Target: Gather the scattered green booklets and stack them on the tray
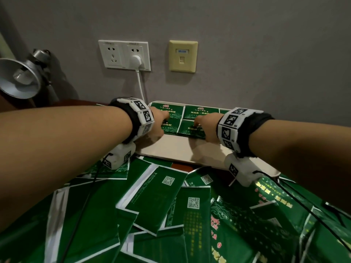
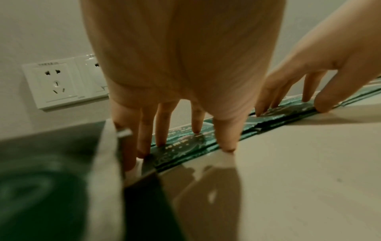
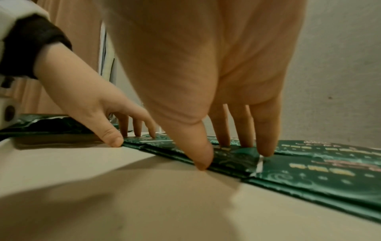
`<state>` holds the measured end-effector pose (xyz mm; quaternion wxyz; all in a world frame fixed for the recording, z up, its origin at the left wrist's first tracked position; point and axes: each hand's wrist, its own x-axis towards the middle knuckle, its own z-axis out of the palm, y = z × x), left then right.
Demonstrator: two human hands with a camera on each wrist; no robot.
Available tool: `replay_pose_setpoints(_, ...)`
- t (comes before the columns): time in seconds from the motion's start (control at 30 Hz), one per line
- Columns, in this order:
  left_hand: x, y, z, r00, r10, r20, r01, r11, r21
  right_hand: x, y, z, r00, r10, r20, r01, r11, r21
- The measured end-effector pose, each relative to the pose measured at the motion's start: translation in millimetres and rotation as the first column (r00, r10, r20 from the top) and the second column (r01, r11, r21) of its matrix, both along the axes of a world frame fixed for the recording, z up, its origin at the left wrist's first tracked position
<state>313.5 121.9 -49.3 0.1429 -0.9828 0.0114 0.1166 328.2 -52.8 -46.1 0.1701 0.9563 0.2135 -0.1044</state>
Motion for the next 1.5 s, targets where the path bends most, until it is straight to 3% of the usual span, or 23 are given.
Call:
replay_pose_setpoints(0.13, -2.1, 2.9, -0.5, 0.996, 0.008, 0.086, -0.007, 1.0, -0.005, -3.6, 0.7, -0.2, 0.999, -0.005, 0.04, 0.007, 1.0, -0.027)
replay_pose_setpoints(0.43, -38.9, -17.7, 44.9, 0.997, -0.01, 0.082, 0.01, 1.0, -0.004, -67.9, -21.3, 23.6, 0.969, 0.212, 0.127, -0.209, 0.977, -0.032)
replay_pose_setpoints(0.67, -160.3, -76.2, 69.0, 0.98, -0.18, -0.079, 0.185, 0.981, 0.062, -172.5, -55.6, 38.2, 0.973, 0.229, -0.018, -0.23, 0.973, -0.016)
replay_pose_setpoints(0.87, -302.6, -97.5, 35.2, 0.97, -0.228, -0.083, 0.226, 0.973, -0.032, -248.0, -78.1, 11.0, 0.965, 0.264, 0.001, -0.263, 0.959, 0.106)
replay_pose_setpoints(1.03, -373.6, -125.1, -7.8, 0.993, 0.103, 0.053, -0.092, 0.979, -0.183, -272.0, -75.9, -4.2, 0.97, 0.241, 0.016, -0.238, 0.942, 0.237)
replay_pose_setpoints(1.1, -384.8, -141.7, -19.7, 0.985, 0.145, 0.093, -0.125, 0.972, -0.2, -281.7, -75.9, -5.9, 0.968, 0.249, 0.04, -0.251, 0.931, 0.265)
replay_pose_setpoints(1.27, -406.2, -143.4, -30.1, 0.995, 0.08, 0.065, -0.052, 0.937, -0.346, -307.7, -83.4, -3.7, 0.945, 0.314, 0.092, -0.325, 0.933, 0.155)
replay_pose_setpoints(1.5, -433.1, -137.5, -30.1, 0.994, -0.098, 0.037, 0.105, 0.924, -0.367, -330.5, -80.0, 4.5, 0.956, 0.285, 0.074, -0.291, 0.954, 0.075)
